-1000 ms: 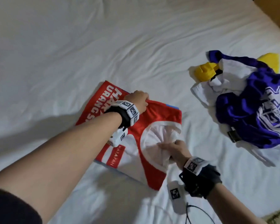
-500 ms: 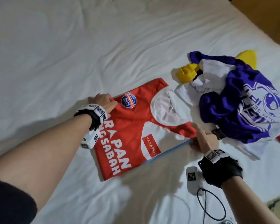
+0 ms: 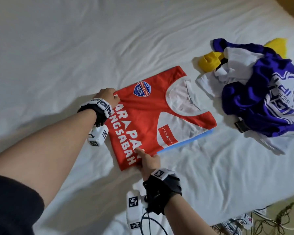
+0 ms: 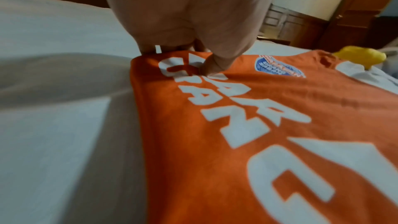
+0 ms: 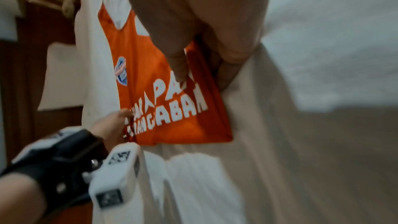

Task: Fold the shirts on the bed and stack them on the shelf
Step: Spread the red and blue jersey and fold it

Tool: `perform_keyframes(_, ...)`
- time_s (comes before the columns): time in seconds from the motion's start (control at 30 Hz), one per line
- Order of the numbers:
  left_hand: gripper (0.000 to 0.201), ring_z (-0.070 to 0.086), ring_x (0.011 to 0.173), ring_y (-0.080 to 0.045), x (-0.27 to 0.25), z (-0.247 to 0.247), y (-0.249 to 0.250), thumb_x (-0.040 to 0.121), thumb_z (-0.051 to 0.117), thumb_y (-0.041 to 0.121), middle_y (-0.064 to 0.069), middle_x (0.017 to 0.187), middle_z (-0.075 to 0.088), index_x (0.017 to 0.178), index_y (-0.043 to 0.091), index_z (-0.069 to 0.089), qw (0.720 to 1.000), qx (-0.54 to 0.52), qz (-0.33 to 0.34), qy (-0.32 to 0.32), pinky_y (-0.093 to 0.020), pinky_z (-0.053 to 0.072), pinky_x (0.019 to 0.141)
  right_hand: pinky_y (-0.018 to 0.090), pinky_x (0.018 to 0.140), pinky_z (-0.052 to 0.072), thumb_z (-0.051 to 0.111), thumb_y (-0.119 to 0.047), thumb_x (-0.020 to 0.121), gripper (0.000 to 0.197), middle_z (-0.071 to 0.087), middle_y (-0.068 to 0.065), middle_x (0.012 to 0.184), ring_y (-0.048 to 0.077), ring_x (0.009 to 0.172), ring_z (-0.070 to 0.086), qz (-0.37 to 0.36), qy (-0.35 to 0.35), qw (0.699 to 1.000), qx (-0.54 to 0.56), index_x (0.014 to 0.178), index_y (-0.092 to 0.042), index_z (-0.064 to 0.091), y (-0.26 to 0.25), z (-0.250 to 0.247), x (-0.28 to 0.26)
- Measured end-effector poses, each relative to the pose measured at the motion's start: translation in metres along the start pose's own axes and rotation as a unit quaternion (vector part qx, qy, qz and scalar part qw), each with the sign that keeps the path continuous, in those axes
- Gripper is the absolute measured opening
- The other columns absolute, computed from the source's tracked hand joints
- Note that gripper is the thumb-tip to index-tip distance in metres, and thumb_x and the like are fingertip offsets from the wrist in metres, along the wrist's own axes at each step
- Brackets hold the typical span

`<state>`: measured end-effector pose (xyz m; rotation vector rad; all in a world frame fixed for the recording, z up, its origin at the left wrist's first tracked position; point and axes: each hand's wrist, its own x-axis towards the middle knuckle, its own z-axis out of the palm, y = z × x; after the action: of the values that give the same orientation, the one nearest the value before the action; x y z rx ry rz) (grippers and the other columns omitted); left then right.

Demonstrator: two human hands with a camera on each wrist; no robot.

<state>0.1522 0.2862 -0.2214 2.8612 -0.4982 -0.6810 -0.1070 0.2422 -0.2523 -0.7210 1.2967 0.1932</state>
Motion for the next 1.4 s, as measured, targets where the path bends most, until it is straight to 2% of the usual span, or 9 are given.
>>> perform_keyframes(0.2, 0.025, 0.064, 0.089, -0.041, -0.066, 0.002, -0.075, 0.084, 0.06, 0.029, -0.023, 0.098, 0.069, 0.091, 0.007, 0.069, 0.987, -0.077, -0.142, 0.013, -0.039, 0.053, 0.079, 0.04, 0.084, 0.057, 0.083, -0.009, 0.072, 0.028, 0.073, 0.007, 0.087, 0.026, 0.083, 0.071, -0.031, -0.036, 0.981, -0.188, 0.096, -0.005, 0.07, 0.001, -0.01, -0.011)
perform_keyframes(0.37, 0.032, 0.065, 0.097, -0.039, -0.183, 0.035, -0.117, 0.088, 0.066, 0.028, -0.027, 0.101, 0.069, 0.1, -0.001, 0.072, 0.955, -0.183, -0.233, -0.018, -0.033, 0.043, 0.073, 0.034, 0.074, 0.054, 0.069, -0.027, 0.088, 0.022, 0.069, 0.009, 0.079, 0.026, 0.078, 0.067, -0.114, -0.006, 0.934, -0.339, 0.091, -0.006, 0.071, -0.008, -0.032, -0.026)
perform_keyframes(0.57, 0.033, 0.07, 0.067, -0.019, -0.284, 0.064, -0.105, 0.061, 0.073, 0.035, -0.001, 0.065, 0.073, 0.077, 0.006, 0.074, 0.873, -0.384, -0.249, -0.168, -0.026, 0.052, 0.065, 0.034, 0.078, 0.055, 0.065, -0.04, 0.08, 0.027, 0.073, 0.007, 0.082, 0.025, 0.081, 0.069, -0.138, 0.062, 0.891, -0.427, 0.082, -0.013, 0.071, -0.02, -0.096, -0.046)
perform_keyframes(0.73, 0.029, 0.068, 0.08, -0.023, -0.24, 0.064, -0.109, 0.075, 0.076, 0.043, -0.004, 0.079, 0.074, 0.081, 0.015, 0.076, 0.861, -0.413, -0.295, -0.022, -0.03, 0.05, 0.072, 0.031, 0.074, 0.055, 0.073, -0.049, 0.076, 0.03, 0.072, 0.001, 0.083, 0.017, 0.078, 0.067, -0.223, 0.115, 0.866, -0.433, 0.086, -0.021, 0.068, -0.045, -0.075, -0.039)
perform_keyframes(0.87, 0.029, 0.066, 0.086, -0.027, -0.177, 0.057, -0.099, 0.083, 0.069, 0.046, -0.008, 0.086, 0.072, 0.086, 0.017, 0.073, 0.868, -0.427, -0.241, 0.077, -0.034, 0.051, 0.08, 0.028, 0.062, 0.05, 0.068, -0.067, 0.071, 0.044, 0.066, -0.004, 0.079, 0.015, 0.071, 0.065, -0.272, 0.133, 0.823, -0.48, 0.086, -0.026, 0.06, -0.075, -0.037, -0.016)
perform_keyframes(1.03, 0.022, 0.062, 0.087, -0.028, -0.15, 0.063, -0.09, 0.093, 0.062, 0.027, -0.012, 0.095, 0.069, 0.101, 0.007, 0.066, 0.895, -0.389, -0.174, 0.13, -0.03, 0.043, 0.077, 0.028, 0.053, 0.041, 0.064, -0.038, 0.089, 0.03, 0.055, 0.0, 0.061, 0.023, 0.062, 0.056, -0.294, 0.119, 0.802, -0.506, 0.067, -0.018, 0.061, -0.09, -0.041, 0.004)
perform_keyframes(1.2, 0.035, 0.065, 0.093, -0.028, -0.173, 0.07, -0.082, 0.087, 0.068, 0.038, -0.009, 0.097, 0.07, 0.105, 0.009, 0.065, 0.877, -0.397, -0.215, 0.165, -0.028, 0.043, 0.079, 0.03, 0.068, 0.041, 0.054, -0.038, 0.096, 0.029, 0.068, 0.008, 0.086, 0.028, 0.083, 0.061, -0.32, 0.123, 0.794, -0.501, 0.108, -0.013, 0.063, -0.077, -0.047, 0.001)
perform_keyframes(1.3, 0.049, 0.065, 0.099, -0.016, -0.198, 0.081, -0.082, 0.084, 0.074, 0.029, -0.002, 0.113, 0.068, 0.127, 0.021, 0.051, 0.862, -0.455, -0.181, 0.131, -0.027, 0.048, 0.085, 0.033, 0.072, 0.046, 0.066, -0.044, 0.086, 0.064, 0.061, 0.005, 0.085, 0.025, 0.078, 0.059, -0.321, 0.097, 0.807, -0.487, 0.14, -0.033, 0.033, -0.062, -0.054, -0.006)
perform_keyframes(1.4, 0.08, 0.055, 0.121, -0.003, -0.221, 0.092, -0.097, 0.086, 0.069, 0.004, 0.008, 0.142, 0.049, 0.148, 0.035, 0.03, 0.853, -0.508, -0.082, 0.091, -0.023, 0.046, 0.099, 0.036, 0.079, 0.052, 0.071, -0.032, 0.083, 0.091, 0.063, -0.002, 0.09, 0.022, 0.084, 0.062, -0.361, 0.027, 0.753, -0.549, 0.146, -0.058, 0.011, -0.052, -0.067, -0.011)
